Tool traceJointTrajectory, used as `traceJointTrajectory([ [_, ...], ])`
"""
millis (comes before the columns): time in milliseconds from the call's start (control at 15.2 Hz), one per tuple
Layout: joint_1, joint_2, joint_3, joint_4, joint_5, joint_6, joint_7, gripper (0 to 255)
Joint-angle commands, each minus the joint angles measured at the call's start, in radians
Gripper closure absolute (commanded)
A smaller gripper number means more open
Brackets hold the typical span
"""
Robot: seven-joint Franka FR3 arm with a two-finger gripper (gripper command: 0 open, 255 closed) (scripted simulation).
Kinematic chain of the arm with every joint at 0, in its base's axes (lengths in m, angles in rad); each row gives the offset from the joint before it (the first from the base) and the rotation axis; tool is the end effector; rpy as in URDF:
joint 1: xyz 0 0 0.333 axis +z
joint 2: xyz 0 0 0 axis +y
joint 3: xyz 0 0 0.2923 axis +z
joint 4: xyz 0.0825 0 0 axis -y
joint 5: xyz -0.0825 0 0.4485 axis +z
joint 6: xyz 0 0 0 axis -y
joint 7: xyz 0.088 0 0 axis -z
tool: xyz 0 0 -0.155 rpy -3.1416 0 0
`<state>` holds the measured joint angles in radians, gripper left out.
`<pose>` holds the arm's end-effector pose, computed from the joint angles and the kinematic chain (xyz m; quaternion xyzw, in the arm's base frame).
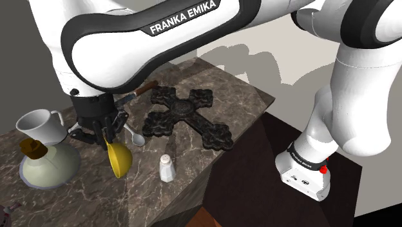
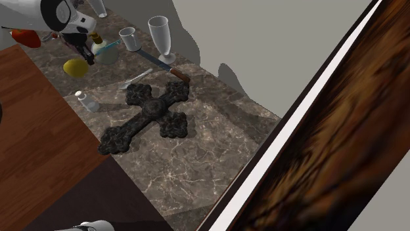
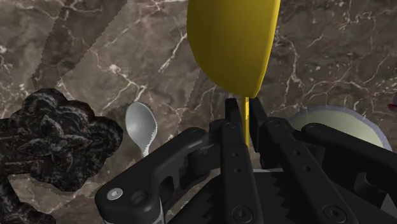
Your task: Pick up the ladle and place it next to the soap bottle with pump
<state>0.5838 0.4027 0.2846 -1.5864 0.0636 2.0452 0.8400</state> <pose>0.4786 0.5521 0.3245 -0.9958 0.0121 0.0396 0.0815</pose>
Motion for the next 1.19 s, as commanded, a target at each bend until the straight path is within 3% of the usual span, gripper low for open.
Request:
traceJointTrajectory([
  [0,0.001,0.010,-0.001,-0.013,-0.002,0.023,-0.002,255],
  [1122,0.009,0.102,-0.011,-0.111,-0.016,0.211,-0.016,255],
])
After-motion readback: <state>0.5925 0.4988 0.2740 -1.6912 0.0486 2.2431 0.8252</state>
